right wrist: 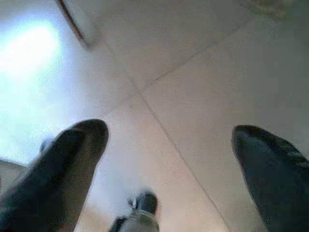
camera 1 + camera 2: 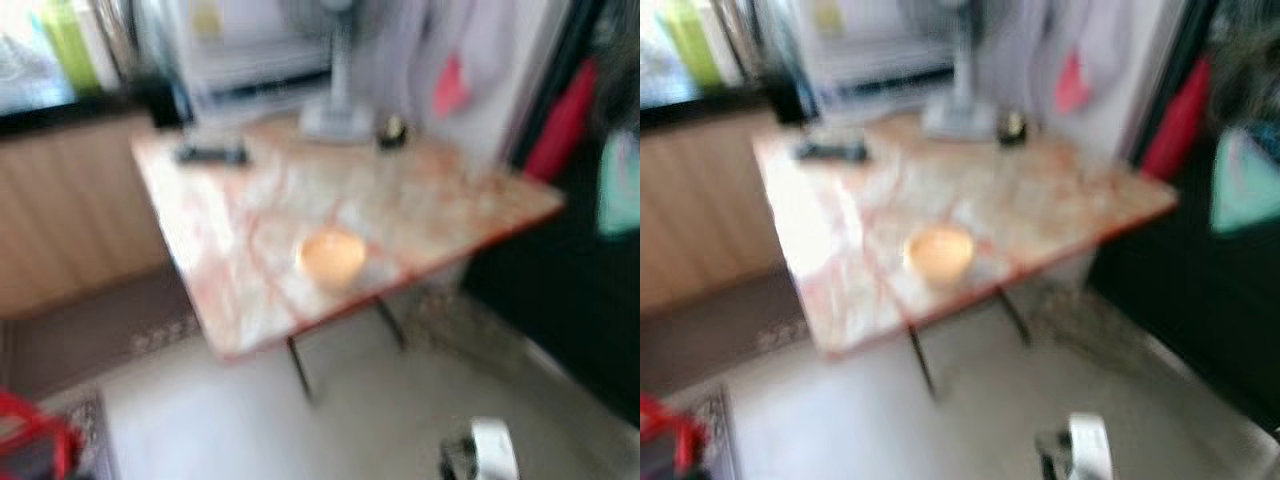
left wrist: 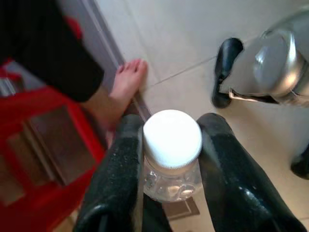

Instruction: Restocking fridge

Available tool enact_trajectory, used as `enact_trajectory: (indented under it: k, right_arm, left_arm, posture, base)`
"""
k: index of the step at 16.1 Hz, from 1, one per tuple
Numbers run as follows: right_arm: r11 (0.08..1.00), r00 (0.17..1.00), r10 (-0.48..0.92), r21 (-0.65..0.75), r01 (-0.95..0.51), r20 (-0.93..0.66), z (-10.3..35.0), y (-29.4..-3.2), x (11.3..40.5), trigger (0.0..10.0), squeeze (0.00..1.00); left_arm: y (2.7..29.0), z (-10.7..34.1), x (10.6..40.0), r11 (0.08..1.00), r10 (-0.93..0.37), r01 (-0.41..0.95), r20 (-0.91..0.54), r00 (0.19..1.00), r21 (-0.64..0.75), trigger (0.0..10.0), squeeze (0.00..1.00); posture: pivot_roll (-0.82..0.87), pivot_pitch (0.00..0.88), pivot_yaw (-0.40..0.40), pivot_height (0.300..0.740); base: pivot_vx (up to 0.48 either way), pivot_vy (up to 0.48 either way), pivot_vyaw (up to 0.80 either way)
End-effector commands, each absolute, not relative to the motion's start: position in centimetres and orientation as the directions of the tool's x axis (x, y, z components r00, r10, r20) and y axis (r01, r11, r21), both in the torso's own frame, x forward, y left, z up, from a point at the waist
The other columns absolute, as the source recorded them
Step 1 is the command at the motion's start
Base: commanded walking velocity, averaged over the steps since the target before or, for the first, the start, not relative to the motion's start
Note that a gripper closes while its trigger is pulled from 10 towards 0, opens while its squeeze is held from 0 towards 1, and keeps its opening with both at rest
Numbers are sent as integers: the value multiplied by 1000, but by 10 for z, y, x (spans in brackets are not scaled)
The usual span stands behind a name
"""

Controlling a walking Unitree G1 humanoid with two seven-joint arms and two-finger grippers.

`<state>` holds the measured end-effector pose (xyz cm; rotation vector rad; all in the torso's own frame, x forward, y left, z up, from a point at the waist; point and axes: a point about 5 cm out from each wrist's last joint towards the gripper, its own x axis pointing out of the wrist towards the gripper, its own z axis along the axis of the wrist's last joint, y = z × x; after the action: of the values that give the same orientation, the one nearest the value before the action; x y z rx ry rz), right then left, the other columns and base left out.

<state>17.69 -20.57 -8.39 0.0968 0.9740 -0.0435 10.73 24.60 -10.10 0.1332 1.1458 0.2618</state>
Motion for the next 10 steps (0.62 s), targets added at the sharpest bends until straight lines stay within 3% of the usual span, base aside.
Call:
enact_trajectory:
  k: [1,9,10]
  right_arm:
    - [995,565,-1,56,84,-825,-82,-210,179,10000,0]
    - [995,552,-7,48,85,-834,-83,-212,177,10000,0]
    - [995,552,-5,50,84,-834,-83,-212,177,10000,0]
  left_arm:
    - [242,-99,118,964,264,-134,-871,414,229,10000,0]
    - [243,-99,118,964,267,-118,-872,411,240,10000,0]
    - [243,-99,118,964,266,-115,-872,412,240,10000,0]
  posture:
    - [114,0,-55,740]
    - [114,0,-55,740]
    - [115,0,-55,740]
  base:
    - [0,0,0]
    - [0,0,0]
    - [0,0,-800]
